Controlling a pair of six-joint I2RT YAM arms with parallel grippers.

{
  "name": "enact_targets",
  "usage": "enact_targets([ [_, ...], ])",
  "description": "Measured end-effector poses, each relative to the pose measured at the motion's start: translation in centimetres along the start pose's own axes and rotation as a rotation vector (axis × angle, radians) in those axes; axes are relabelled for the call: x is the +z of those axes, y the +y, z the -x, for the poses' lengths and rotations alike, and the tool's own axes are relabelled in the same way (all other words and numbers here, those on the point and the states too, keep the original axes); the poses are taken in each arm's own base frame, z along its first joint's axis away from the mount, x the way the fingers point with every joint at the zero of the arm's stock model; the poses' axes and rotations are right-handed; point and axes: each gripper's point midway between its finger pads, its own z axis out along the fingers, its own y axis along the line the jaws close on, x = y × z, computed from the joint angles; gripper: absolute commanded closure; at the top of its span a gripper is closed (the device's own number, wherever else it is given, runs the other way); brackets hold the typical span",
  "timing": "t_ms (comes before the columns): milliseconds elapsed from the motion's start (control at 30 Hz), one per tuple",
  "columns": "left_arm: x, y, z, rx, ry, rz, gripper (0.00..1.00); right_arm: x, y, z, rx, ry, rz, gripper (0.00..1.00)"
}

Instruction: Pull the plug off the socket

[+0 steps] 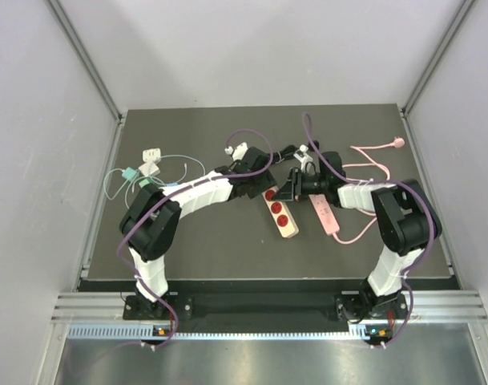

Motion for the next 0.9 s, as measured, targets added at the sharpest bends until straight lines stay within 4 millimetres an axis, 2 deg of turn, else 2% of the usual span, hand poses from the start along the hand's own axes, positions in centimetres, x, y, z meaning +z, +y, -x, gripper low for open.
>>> enact_targets([
  [33, -0.1, -0.1, 0.1, 0.014, -0.005, -0.003, 0.83, -0.1, 0.0, 0.0, -0.002, 0.003, 0.005, 0.74],
  [100, 0.0, -0.4, 0.1, 0.041, -0.004, -0.014, 0.89, -0.4, -0.1, 0.1, -0.016, 0.016, 0.003, 0.6],
  [133, 0.0, -0.5, 0.1, 0.058, -0.001, -0.023, 0.91, -0.5, -0.1, 0.2, -0.029, 0.028, 0.001, 0.5],
  [167, 0.0, -0.6, 0.1, 0.088, 0.001, -0.032, 0.94, -0.6, -0.1, 0.3, -0.052, 0.041, 0.0, 0.45],
  [200, 0.0, -0.4, 0.1, 0.13, 0.003, -0.029, 0.96, -0.9, -0.1, 0.6, -0.08, 0.052, -0.001, 0.37],
  [300, 0.3, 1.0, -0.1, 0.242, 0.029, -0.007, 0.97, -2.2, -0.1, 2.4, -0.194, 0.059, -0.022, 0.25],
  [467, 0.5, 3.3, -0.1, 0.429, 0.125, 0.011, 0.97, -6.0, 0.3, 5.4, -0.373, 0.009, -0.075, 0.22],
  [600, 1.2, 4.6, -0.1, 0.575, 0.248, 0.038, 0.93, -8.2, 0.5, 6.5, -0.434, -0.028, -0.108, 0.21],
  [800, 2.8, 6.4, -0.4, 0.761, 0.375, 0.119, 0.86, -8.9, 0.0, 6.5, -0.445, -0.029, -0.125, 0.21],
  [900, 3.0, 7.0, 0.1, 0.82, 0.371, 0.169, 0.81, -9.1, -0.3, 6.6, -0.445, -0.031, -0.13, 0.2],
])
